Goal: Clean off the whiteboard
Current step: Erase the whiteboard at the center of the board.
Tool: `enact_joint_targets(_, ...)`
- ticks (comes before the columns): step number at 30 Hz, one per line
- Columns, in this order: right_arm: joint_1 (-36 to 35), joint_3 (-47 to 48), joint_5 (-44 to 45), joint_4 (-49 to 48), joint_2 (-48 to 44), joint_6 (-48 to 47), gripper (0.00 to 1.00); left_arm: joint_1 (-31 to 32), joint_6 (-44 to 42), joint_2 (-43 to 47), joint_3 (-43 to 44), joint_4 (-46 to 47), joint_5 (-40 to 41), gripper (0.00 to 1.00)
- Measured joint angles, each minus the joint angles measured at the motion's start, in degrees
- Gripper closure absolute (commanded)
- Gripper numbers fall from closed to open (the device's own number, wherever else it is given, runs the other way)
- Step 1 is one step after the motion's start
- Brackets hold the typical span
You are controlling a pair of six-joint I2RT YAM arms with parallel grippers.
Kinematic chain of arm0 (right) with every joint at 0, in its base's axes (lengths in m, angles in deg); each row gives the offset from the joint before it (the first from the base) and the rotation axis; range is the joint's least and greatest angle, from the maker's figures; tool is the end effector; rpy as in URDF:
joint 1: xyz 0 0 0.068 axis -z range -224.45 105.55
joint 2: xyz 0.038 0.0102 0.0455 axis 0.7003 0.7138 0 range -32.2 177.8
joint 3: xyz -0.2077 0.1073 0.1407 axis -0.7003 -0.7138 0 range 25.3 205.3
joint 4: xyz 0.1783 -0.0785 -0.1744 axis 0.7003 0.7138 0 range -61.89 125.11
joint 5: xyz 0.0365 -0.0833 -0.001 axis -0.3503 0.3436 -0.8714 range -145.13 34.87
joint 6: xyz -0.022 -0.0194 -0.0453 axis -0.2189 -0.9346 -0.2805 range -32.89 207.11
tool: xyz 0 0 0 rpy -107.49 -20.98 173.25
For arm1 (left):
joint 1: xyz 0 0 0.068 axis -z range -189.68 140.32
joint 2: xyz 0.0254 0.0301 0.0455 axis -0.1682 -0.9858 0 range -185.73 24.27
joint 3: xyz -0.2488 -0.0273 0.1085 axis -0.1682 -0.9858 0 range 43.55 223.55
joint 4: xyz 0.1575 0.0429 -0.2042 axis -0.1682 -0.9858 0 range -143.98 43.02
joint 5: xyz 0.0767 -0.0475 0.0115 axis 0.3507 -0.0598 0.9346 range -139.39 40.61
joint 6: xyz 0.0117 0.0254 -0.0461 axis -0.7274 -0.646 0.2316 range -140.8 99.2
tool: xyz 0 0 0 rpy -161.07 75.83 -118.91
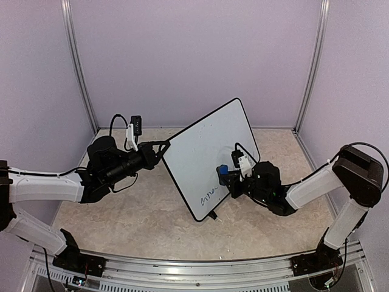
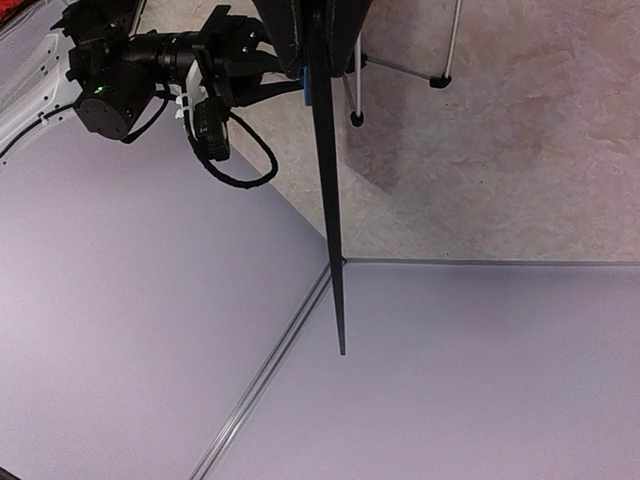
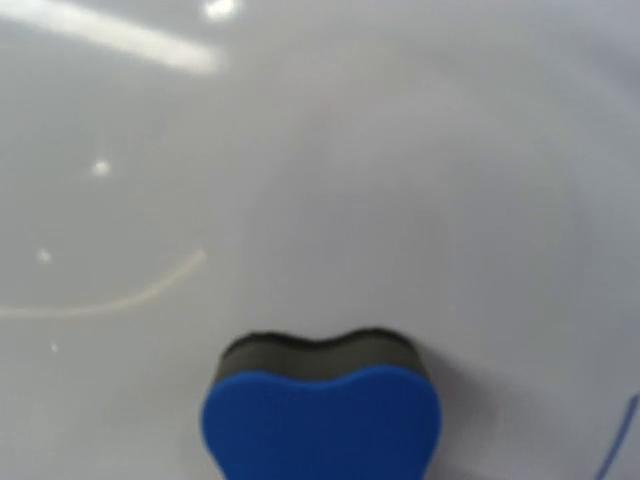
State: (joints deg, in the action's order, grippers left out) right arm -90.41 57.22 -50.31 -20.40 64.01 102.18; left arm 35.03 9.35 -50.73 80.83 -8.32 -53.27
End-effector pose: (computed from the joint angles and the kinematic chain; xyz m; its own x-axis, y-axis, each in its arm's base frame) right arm 0.2207 0.2238 0.1515 -0.3541 0.0066 -0.9352 -0.5884 0.7757 0.2283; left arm 0.2056 -0.2069 0.2679 -0.3666 -0.3422 -0.8651 0.6544 0.5661 -0.5013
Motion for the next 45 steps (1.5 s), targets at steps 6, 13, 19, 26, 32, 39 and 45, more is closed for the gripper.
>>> enact_joint_targets(6,-5.49,-0.26,4.42,-0.35,0.39,-2.51,0.76,-0.07,0.00,0.00,-0.20,0.37,-0.09,1.00)
enact_joint_targets(13,-11.04,-0.11,8.15,-1.53,1.75,-4.57,0.76,-0.31,0.00,0.11,-0.52,0.76,-0.13,1.00)
enact_joint_targets(19,-16.06,0.94,10.08,-2.34,3.52,-6.51,0.76,-0.42,-0.72,0.52,-0.79,1.03,-0.37,1.00)
enact_joint_targets(26,-19.17,1.14,11.43,-4.44,5.25,-7.50,0.76,-0.42,-1.99,0.87,-0.92,1.46,-1.46,1.00)
enact_joint_targets(32,-19.67,1.14,13.77,-4.79,5.38,-7.45,0.76,-0.42,-2.71,1.01,-0.98,1.77,-2.32,1.00)
enact_joint_targets(39,-18.51,-0.35,14.51,-4.74,4.42,-7.10,0.76,-0.39,-3.54,1.01,-0.98,2.21,-3.67,1.00)
enact_joint_targets(45,-12.96,-2.56,15.02,-3.45,1.86,-6.58,0.76,-0.37,-3.61,1.01,-0.98,2.29,-3.76,1.00)
